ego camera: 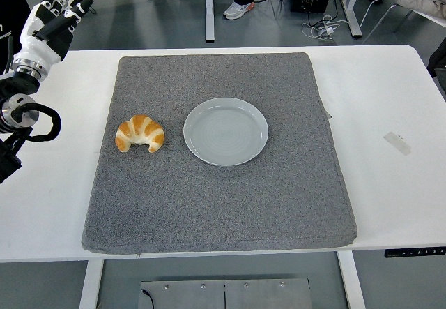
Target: Place the bread on the plate
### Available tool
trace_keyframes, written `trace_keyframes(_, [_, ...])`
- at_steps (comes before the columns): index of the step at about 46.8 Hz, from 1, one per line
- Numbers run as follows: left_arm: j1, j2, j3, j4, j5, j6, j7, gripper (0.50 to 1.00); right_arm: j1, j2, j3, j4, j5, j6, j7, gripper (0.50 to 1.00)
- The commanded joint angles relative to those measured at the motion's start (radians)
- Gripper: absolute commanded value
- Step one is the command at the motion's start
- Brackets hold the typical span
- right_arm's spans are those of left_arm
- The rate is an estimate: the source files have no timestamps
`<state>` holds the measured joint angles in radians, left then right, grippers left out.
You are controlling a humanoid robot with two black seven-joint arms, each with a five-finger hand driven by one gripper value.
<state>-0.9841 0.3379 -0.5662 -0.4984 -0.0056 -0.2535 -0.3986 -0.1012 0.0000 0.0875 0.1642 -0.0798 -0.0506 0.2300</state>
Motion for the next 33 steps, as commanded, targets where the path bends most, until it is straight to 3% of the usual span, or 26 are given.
trace_keyframes(1, [-0.019, 0.047, 0.086, -0.046, 0.003, 0.020, -0.002, 0.971, 0.000, 0.000, 0.000, 0.000, 0.000, 0.000, 0.000, 1.000])
trace_keyframes(9, [-0.097, 0.125, 0.296, -0.166, 0.058, 0.146, -0.002, 0.971, 0.000, 0.000, 0.000, 0.000, 0.000, 0.000, 0.000, 1.000])
trace_keyframes(18, [-0.160, 0.185, 0.439, -0.302, 0.174, 0.298, 0.000, 0.972, 0.000, 0.000, 0.000, 0.000, 0.000, 0.000, 0.000, 1.000])
trace_keyframes(24, [-0.192, 0.236, 0.500, -0.399, 0.240, 0.339, 0.000, 0.972, 0.000, 0.000, 0.000, 0.000, 0.000, 0.000, 0.000, 1.000])
trace_keyframes(33, [-0.245, 0.323, 0.612, -0.558, 0.357, 0.341, 0.001, 0.972, 0.000, 0.000, 0.000, 0.000, 0.000, 0.000, 0.000, 1.000])
